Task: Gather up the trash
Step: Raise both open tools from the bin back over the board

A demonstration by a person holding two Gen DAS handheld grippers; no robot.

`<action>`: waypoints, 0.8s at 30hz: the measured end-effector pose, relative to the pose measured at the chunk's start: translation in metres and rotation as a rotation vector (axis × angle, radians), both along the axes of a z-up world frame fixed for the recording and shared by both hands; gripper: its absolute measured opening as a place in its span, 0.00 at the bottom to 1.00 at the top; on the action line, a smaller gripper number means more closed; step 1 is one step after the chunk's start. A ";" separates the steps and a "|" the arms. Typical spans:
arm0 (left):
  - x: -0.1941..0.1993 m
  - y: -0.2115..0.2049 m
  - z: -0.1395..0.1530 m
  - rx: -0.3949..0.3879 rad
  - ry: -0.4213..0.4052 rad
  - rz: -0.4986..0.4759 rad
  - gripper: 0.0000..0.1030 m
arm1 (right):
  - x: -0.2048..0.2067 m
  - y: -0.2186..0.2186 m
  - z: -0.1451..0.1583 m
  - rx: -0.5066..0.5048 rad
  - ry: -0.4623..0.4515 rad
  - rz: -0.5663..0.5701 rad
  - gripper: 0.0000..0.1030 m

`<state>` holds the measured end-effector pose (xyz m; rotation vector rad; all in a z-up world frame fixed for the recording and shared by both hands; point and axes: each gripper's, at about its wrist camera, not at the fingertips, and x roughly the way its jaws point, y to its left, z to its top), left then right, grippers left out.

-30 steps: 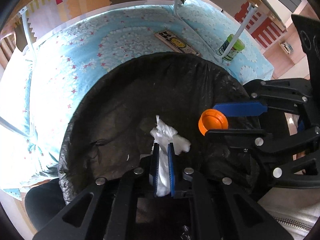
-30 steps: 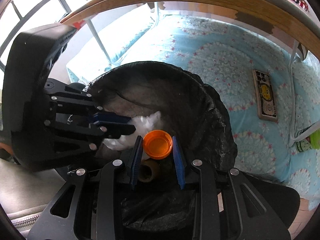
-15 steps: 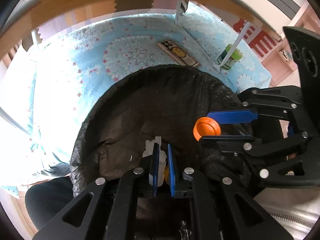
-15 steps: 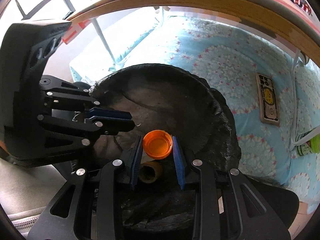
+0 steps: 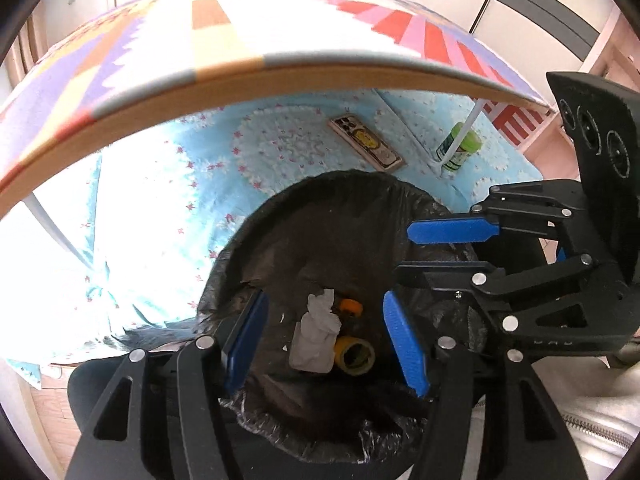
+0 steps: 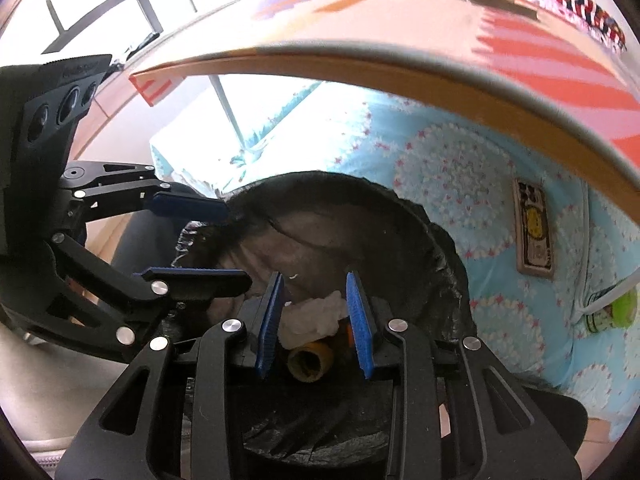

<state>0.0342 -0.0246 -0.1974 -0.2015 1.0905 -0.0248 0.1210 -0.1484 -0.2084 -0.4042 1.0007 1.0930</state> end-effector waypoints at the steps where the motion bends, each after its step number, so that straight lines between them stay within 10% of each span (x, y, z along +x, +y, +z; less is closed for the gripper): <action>1: -0.002 0.001 0.003 0.007 -0.003 0.004 0.56 | -0.001 -0.001 0.002 0.001 -0.005 -0.001 0.31; 24: -0.003 0.020 0.092 0.085 -0.212 -0.004 0.56 | 0.015 -0.033 0.085 0.130 -0.164 -0.075 0.34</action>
